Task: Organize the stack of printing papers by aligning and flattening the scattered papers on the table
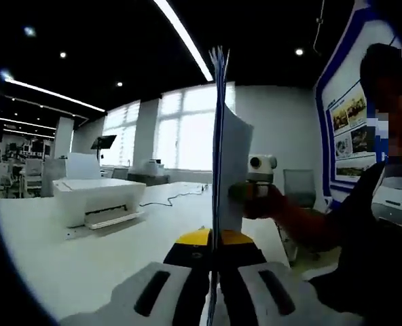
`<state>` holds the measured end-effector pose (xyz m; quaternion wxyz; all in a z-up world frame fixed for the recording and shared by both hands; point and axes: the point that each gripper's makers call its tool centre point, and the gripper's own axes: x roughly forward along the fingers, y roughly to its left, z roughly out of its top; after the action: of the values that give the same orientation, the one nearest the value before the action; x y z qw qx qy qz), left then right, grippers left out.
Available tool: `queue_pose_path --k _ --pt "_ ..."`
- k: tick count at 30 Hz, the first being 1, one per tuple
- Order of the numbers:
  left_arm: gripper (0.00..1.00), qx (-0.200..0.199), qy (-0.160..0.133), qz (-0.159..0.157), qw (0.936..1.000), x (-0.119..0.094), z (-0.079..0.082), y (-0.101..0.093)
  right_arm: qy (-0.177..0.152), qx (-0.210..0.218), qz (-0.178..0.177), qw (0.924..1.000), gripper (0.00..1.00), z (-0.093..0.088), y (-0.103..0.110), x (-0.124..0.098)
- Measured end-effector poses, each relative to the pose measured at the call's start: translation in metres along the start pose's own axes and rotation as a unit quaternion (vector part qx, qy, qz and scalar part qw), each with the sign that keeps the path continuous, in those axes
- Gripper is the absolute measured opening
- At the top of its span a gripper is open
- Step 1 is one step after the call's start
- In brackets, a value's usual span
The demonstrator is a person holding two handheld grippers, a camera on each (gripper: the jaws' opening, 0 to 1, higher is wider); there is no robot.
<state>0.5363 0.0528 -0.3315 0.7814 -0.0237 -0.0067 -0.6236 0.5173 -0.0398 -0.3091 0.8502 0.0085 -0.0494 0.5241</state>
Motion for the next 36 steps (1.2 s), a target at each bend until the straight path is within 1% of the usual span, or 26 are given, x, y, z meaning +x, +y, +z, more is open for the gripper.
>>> queue_pose_path --k 1,2,3,5,8,9,10,11,12,13,14,15,16,18,20,22,23,24,25,26,27,28,29,31,34,36 --pt "0.25 -0.011 0.000 0.005 0.9999 0.002 -0.003 0.001 0.003 0.011 -0.011 0.9999 0.26 -0.004 -0.003 0.000" --pt "0.25 -0.031 0.009 0.004 0.9995 0.002 -0.008 0.001 0.007 0.015 -0.013 0.9998 0.27 -0.008 -0.005 -0.001" --pt "0.25 -0.034 0.010 0.000 0.9994 0.003 -0.010 0.001 0.007 0.014 -0.015 0.9998 0.24 -0.010 -0.006 -0.003" --pt "0.25 -0.026 0.008 0.004 0.9996 0.005 -0.010 0.001 0.003 0.021 -0.018 0.9996 0.25 -0.010 -0.009 -0.006" --pt "0.25 -0.018 0.006 0.004 0.9998 0.007 -0.008 0.001 -0.004 0.021 -0.016 0.9996 0.25 -0.007 -0.007 -0.011" --pt "0.22 -0.013 0.008 0.003 0.9999 0.008 -0.008 0.000 -0.004 0.021 -0.014 0.9997 0.24 -0.006 -0.006 -0.012" --pt "0.17 -0.011 0.009 0.003 0.9999 0.008 -0.009 0.000 -0.005 0.021 -0.013 0.9997 0.23 -0.006 -0.006 -0.013" --pt "0.13 -0.010 0.009 0.004 0.9999 0.008 -0.009 0.000 -0.004 0.020 -0.012 0.9997 0.17 -0.007 -0.005 -0.014" --pt "0.07 0.003 0.011 -0.009 0.9999 0.009 -0.009 -0.004 -0.001 0.013 -0.007 0.9999 0.00 -0.008 -0.004 -0.016" --pt "0.07 0.004 0.008 -0.010 0.9999 0.010 -0.007 -0.006 0.007 0.004 0.018 0.9998 0.00 -0.010 0.004 -0.018" --pt "0.07 0.018 0.012 -0.010 0.9997 0.010 -0.007 -0.008 0.001 0.006 -0.005 1.0000 0.00 -0.006 0.000 -0.017" --pt "0.06 0.023 0.014 -0.009 0.9996 0.010 -0.006 -0.009 0.006 -0.002 -0.006 1.0000 0.00 -0.005 0.000 -0.017" --pt "0.06 0.019 0.014 -0.008 0.9997 0.009 -0.003 -0.009 0.004 -0.003 -0.004 1.0000 0.00 -0.002 0.001 -0.017" --pt "0.06 0.019 0.007 -0.006 0.9998 0.008 0.004 -0.011 -0.002 -0.011 -0.001 0.9999 0.00 0.005 0.002 -0.017" --pt "0.06 0.019 0.006 -0.006 0.9998 0.007 0.006 -0.014 -0.002 -0.015 0.003 0.9999 0.00 0.008 0.004 -0.017" --pt "0.07 0.015 0.011 -0.008 0.9998 0.007 0.002 -0.016 -0.003 -0.015 0.005 0.9999 0.00 0.007 0.003 -0.016" --pt "0.09 0.017 0.016 -0.006 0.9997 0.008 -0.001 -0.015 -0.002 -0.011 0.002 0.9999 0.01 0.004 0.002 -0.016" --pt "0.20 0.018 0.021 0.003 0.9996 0.008 -0.005 -0.013 0.000 -0.005 -0.003 1.0000 0.14 0.000 -0.001 -0.016" --pt "0.37 0.015 0.021 0.018 0.9995 0.009 -0.009 -0.008 0.003 0.019 -0.013 0.9997 0.29 -0.004 -0.003 -0.016" --pt "0.37 0.011 0.024 0.018 0.9995 0.010 -0.012 -0.009 0.005 0.020 -0.017 0.9996 0.33 -0.008 -0.005 -0.015" --pt "0.31 0.006 0.034 0.012 0.9993 0.010 -0.017 -0.009 0.007 0.014 -0.015 0.9998 0.28 -0.010 -0.004 -0.017" --pt "0.30 0.006 0.035 0.012 0.9993 0.010 -0.019 -0.009 0.006 0.016 -0.016 0.9997 0.26 -0.011 -0.004 -0.018" --pt "0.32 0.004 0.037 0.013 0.9992 0.011 -0.020 -0.009 0.003 0.022 -0.020 0.9996 0.27 -0.010 -0.006 -0.020" --pt "0.31 0.004 0.036 0.014 0.9993 0.012 -0.018 -0.009 -0.005 0.020 -0.025 0.9995 0.25 -0.007 -0.007 -0.023" --pt "0.28 0.012 0.035 0.016 0.9992 0.012 -0.016 -0.007 -0.008 0.020 -0.027 0.9994 0.21 -0.006 -0.008 -0.028" --pt "0.26 0.014 0.036 0.024 0.9990 0.011 -0.015 -0.004 -0.009 0.018 -0.029 0.9994 0.16 -0.008 -0.009 -0.031"
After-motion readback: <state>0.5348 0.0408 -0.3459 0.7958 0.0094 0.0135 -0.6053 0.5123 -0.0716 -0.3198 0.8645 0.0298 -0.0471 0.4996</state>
